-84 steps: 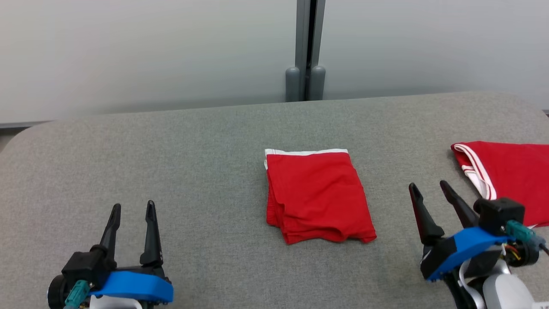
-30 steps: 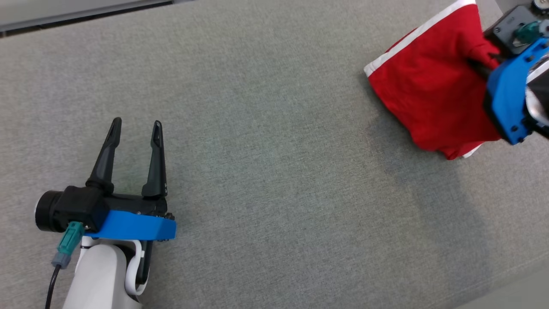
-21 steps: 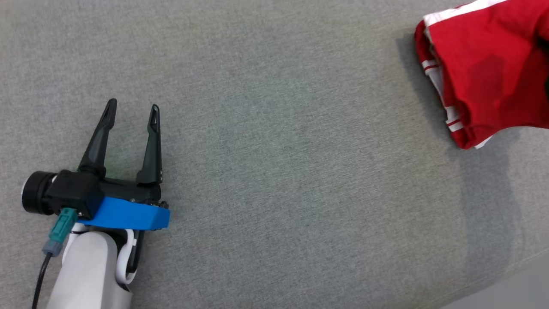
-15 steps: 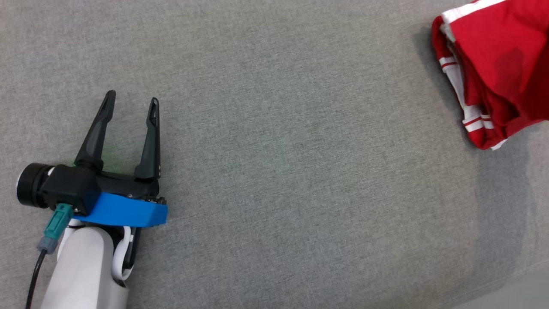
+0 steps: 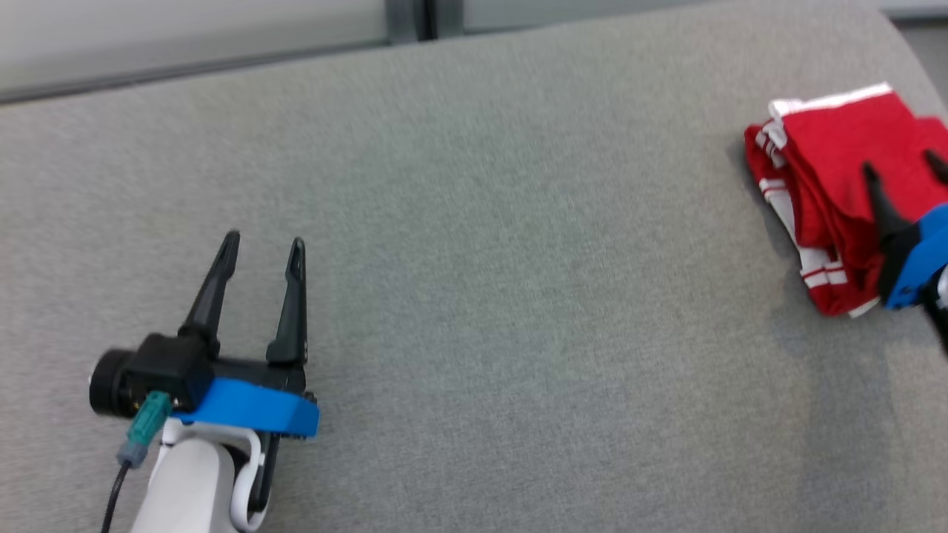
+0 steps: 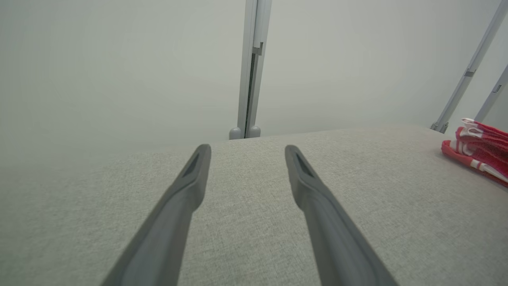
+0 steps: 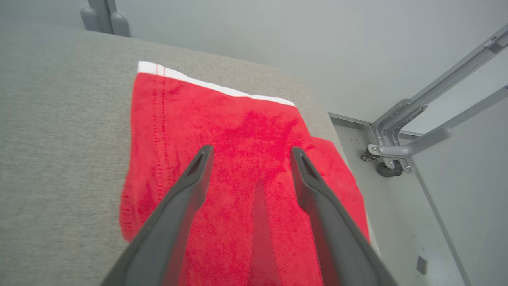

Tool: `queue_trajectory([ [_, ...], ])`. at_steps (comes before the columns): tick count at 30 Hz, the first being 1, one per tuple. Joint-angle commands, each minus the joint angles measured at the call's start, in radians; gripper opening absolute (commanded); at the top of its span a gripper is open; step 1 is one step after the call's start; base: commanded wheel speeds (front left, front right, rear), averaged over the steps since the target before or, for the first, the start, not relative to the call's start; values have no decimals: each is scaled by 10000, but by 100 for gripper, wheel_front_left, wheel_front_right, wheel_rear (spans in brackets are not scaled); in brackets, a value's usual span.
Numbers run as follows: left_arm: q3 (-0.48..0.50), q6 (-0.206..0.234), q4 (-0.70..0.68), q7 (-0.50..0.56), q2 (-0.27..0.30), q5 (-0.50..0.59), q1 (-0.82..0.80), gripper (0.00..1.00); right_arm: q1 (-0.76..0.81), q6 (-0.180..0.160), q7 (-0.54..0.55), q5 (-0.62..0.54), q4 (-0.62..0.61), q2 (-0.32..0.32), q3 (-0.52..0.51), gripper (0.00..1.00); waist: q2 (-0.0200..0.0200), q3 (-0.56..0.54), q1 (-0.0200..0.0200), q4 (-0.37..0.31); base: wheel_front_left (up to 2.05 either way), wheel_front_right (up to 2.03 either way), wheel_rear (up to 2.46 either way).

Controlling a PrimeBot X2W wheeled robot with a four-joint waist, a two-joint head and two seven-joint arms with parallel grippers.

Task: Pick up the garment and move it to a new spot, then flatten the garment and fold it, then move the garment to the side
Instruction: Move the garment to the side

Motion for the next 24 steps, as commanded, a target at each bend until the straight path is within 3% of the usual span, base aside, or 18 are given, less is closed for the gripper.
queue_trajectory([
  [1, 83, 89, 135, -73, -54, -72, 258, 100, 460, -2, -378, 203, -208, 157, -130, 100, 0, -588, 3, -188, 0, 0, 0],
  [4, 215, 165, 383, -134, -187, -234, 791, 100, 1470, -2, -1152, 578, -982, 608, -251, 100, 0, -1405, 3, -25, 0, 0, 0],
  [10, 584, 324, 358, -152, -449, -310, 1730, 100, 3619, -2, -1639, 358, -2906, 1219, -1052, 100, 0, -2564, 3, 529, 0, 0, 0],
  [19, 839, 324, 553, -154, -724, -322, 2473, 100, 6659, 0, -1475, -1181, -5770, 2977, -2822, 100, 0, -3396, 3, 1459, 0, 0, 0],
  [24, 870, 282, 773, -155, -769, -373, 2593, 100, 7125, 0, -1138, -1708, -6374, 3366, -3054, 100, 0, -3478, 3, 1711, 0, 0, 0],
])
